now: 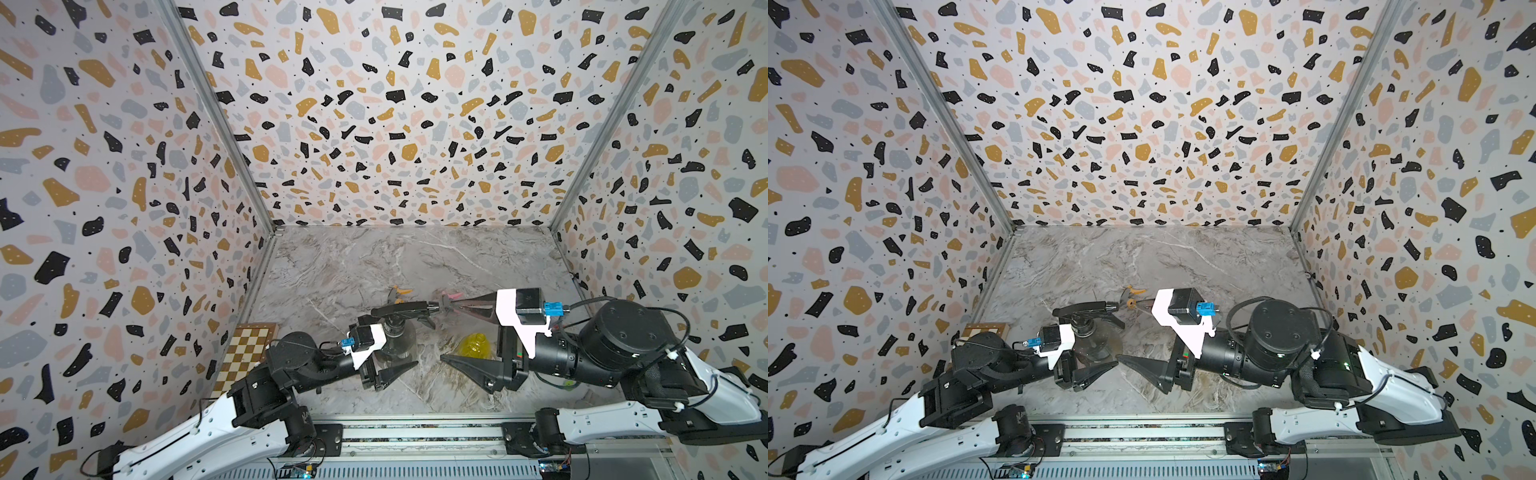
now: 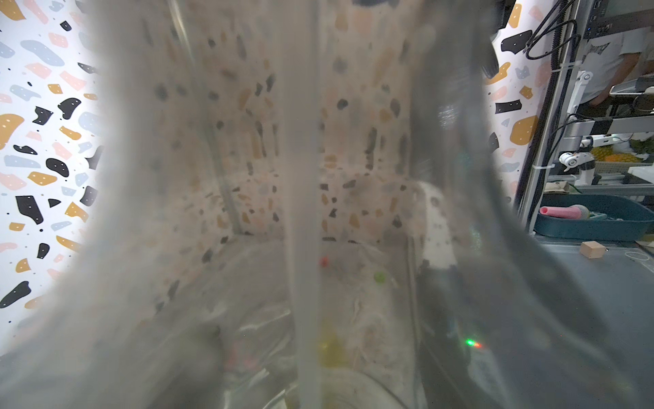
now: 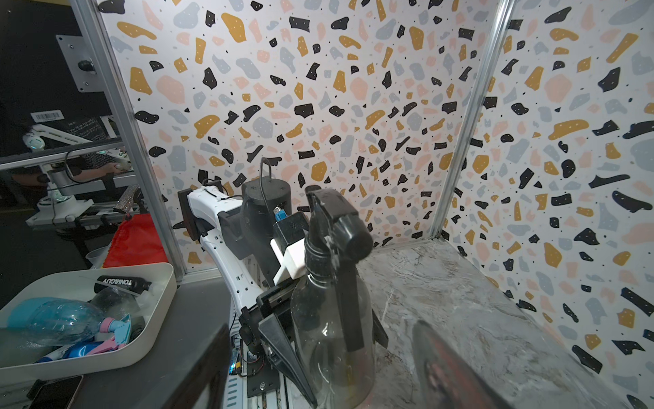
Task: Attach spray nozzles to spray bottles
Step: Insert the spray nozzle into the spray bottle, then screw the spray nozzle on the spray bottle.
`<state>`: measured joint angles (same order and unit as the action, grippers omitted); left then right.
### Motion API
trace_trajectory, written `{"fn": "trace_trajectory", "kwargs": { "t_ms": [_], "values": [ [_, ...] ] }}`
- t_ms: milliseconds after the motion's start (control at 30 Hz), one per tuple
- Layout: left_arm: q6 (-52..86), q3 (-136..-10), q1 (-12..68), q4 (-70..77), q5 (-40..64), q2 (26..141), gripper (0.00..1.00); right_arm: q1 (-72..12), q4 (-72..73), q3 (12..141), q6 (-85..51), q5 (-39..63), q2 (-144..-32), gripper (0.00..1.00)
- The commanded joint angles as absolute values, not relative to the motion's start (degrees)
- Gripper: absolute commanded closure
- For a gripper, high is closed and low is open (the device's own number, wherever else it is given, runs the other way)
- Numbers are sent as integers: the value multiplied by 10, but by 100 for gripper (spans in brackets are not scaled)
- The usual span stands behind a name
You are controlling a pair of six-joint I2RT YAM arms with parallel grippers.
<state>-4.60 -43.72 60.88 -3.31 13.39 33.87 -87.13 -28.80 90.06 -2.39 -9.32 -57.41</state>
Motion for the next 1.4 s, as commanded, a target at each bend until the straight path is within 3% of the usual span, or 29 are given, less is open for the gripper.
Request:
{"fn": "trace_trajectory", "kwargs": {
  "t_ms": [0, 400, 667, 933, 1133, 1367],
  "values": [
    [-34, -432, 610, 11, 142, 339, 100, -874, -286, 922, -27, -92, -593, 19],
    [-28, -436, 610, 4, 111, 343, 100, -884, -312, 953, -45, -92, -632, 24],
    [-31, -436, 610, -2, 95, 339, 100, -956, -327, 985, -53, -153, -661, 26],
    [-32, -439, 610, 0, 127, 350, 100, -965, -326, 1013, -42, -139, -691, 26],
    [-27, -429, 610, 5, 146, 339, 100, -968, -308, 974, -55, -138, -628, 27],
    [-27, -434, 610, 1, 219, 332, 100, -943, -296, 891, -70, -139, -554, 39]
  ]
}}
